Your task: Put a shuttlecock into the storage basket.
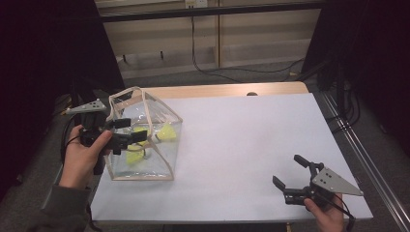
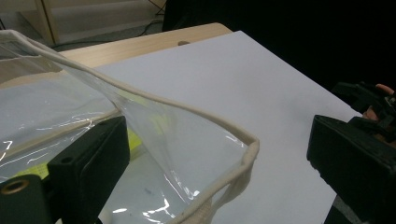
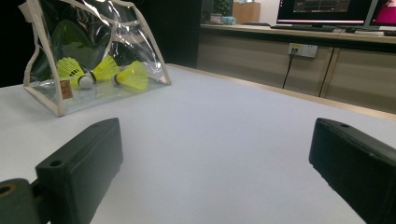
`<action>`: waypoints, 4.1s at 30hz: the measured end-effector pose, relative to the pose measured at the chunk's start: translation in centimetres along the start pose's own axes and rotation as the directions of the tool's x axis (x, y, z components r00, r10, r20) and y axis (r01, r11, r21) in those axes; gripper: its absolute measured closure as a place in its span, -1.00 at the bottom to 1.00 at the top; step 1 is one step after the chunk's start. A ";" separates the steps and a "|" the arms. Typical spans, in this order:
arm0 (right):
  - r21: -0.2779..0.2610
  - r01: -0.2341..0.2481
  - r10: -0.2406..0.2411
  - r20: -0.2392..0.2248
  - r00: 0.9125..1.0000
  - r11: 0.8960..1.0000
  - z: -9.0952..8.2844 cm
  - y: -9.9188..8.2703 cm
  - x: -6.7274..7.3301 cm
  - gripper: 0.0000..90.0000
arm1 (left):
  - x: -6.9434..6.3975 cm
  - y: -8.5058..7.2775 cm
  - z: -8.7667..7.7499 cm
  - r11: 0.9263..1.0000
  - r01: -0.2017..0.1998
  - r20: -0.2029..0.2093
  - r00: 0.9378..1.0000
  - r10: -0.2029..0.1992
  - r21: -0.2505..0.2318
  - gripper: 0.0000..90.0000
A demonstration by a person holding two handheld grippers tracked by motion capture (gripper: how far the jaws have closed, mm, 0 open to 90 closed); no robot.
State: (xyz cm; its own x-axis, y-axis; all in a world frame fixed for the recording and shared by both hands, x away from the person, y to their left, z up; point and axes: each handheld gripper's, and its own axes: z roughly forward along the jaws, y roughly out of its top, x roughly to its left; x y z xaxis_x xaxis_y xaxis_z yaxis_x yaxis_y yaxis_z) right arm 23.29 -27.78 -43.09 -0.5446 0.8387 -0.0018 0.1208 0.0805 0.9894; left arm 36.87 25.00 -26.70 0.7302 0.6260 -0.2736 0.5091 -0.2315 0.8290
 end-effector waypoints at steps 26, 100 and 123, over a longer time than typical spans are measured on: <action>0.001 0.003 -0.003 0.000 1.000 1.000 0.0 0.0 0.1 -0.94 | -0.2 -1.9 -0.2 0.999 -0.014 0.022 1.000 0.015 -0.044 -0.85; 0.006 0.008 -0.008 -0.007 1.000 1.000 0.0 -0.1 0.1 -0.94 | -6.5 -2.5 5.3 0.982 -0.108 0.222 0.965 0.141 -0.156 -0.79; 0.006 0.012 -0.012 -0.003 1.000 1.000 0.0 0.0 0.2 -0.94 | -9.1 -5.3 7.0 0.979 -0.141 0.318 0.931 0.182 -0.147 -0.80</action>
State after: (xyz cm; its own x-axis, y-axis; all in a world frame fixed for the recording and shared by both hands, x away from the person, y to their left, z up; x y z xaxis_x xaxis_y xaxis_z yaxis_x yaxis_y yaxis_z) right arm 23.15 -27.63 -43.11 -0.5486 0.8360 -0.0129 0.1192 0.0935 0.9885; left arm 30.72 15.28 -32.04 0.9169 0.3037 -0.2591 0.3286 -0.2056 0.9218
